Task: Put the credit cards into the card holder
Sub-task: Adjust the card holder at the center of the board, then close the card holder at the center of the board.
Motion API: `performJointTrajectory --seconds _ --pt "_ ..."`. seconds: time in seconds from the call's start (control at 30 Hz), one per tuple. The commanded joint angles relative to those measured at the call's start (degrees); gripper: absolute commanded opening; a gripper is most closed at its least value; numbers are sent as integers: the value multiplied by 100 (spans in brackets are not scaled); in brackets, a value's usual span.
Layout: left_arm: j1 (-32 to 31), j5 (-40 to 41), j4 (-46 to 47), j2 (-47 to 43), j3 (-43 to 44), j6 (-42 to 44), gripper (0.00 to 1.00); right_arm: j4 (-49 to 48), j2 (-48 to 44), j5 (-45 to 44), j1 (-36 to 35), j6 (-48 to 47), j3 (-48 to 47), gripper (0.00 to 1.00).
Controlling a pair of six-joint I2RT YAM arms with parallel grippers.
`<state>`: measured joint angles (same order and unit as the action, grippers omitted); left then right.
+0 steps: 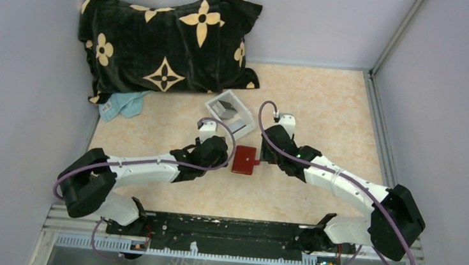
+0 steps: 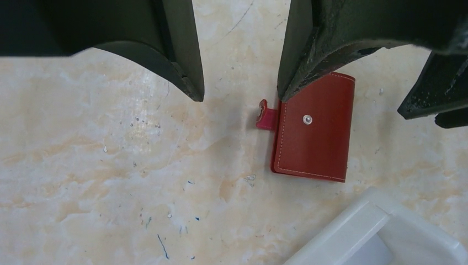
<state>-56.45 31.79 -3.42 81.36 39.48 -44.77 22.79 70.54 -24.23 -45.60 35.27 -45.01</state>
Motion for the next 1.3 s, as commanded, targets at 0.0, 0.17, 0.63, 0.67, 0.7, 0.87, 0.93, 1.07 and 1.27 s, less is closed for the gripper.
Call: performJointTrajectory --seconds 0.0,0.17,0.63,0.67,0.7,0.87,0.93,1.07,1.27 --pt "302 -599 621 93 -63 343 60 1 169 16 -77 93 -483 52" --pt "455 -1016 937 274 -48 458 61 -10 445 90 -133 147 -615 52" --pt "570 -1375 1237 558 -86 400 61 -322 997 281 -133 218 -577 44" --pt "573 -1387 1257 581 -90 399 61 -323 1015 279 -133 223 -574 44" --pt "569 -1400 1269 609 -90 399 61 -343 1041 283 -133 216 -578 43" --pt "596 -1432 1321 687 -113 390 61 -397 1172 327 -133 217 -573 40" --pt "612 -1453 1361 699 -128 390 61 -442 1217 334 -133 215 -555 40" --pt "638 -1487 1387 744 -130 399 61 -509 1288 372 -137 219 -526 39" --pt "672 -1529 1423 789 -134 399 61 -584 1363 408 -133 230 -500 33"
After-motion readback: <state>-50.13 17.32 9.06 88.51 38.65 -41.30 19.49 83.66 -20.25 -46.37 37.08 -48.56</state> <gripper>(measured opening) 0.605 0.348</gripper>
